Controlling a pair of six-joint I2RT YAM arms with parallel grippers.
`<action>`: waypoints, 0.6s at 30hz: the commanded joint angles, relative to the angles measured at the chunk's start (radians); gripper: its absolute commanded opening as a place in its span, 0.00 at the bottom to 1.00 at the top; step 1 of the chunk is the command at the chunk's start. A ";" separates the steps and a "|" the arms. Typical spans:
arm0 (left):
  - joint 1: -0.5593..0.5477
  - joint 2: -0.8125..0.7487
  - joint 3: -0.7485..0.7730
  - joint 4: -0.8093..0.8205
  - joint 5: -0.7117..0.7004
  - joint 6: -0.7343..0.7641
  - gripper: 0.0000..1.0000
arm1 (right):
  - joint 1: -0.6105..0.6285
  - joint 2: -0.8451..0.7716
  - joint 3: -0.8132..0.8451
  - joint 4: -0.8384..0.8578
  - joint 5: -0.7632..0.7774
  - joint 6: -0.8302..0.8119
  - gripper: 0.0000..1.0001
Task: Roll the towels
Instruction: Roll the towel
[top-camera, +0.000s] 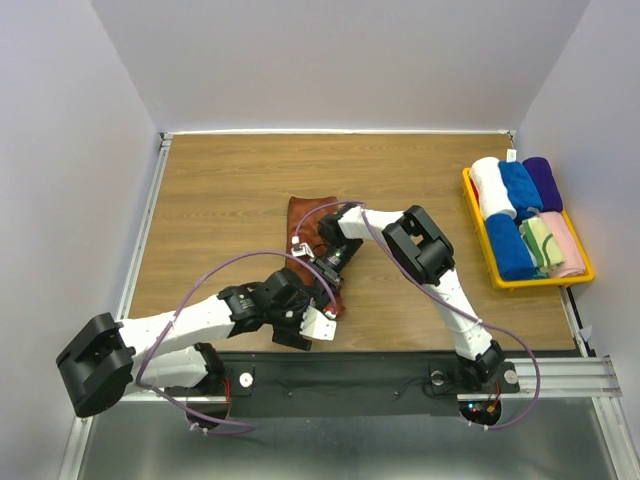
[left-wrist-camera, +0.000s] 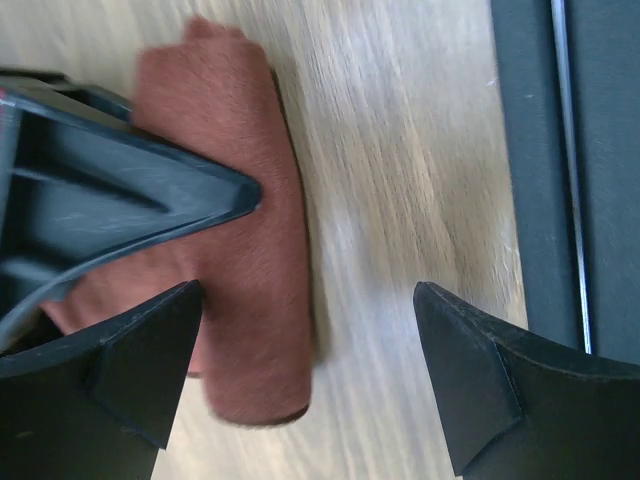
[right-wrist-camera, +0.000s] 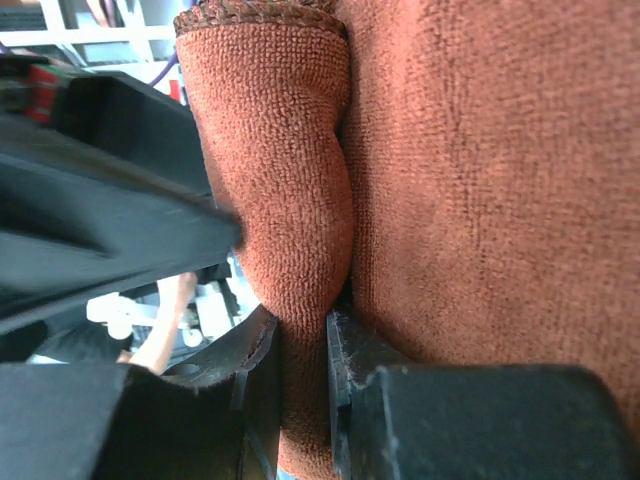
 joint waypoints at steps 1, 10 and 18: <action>-0.034 0.041 0.024 0.118 -0.095 -0.097 0.99 | -0.012 0.034 0.037 -0.033 -0.010 -0.024 0.08; -0.083 0.092 -0.053 0.239 -0.208 -0.106 0.93 | -0.012 0.074 0.090 -0.092 -0.041 -0.038 0.10; -0.087 0.158 -0.013 0.157 -0.192 -0.118 0.41 | -0.024 0.077 0.090 -0.097 -0.052 -0.018 0.17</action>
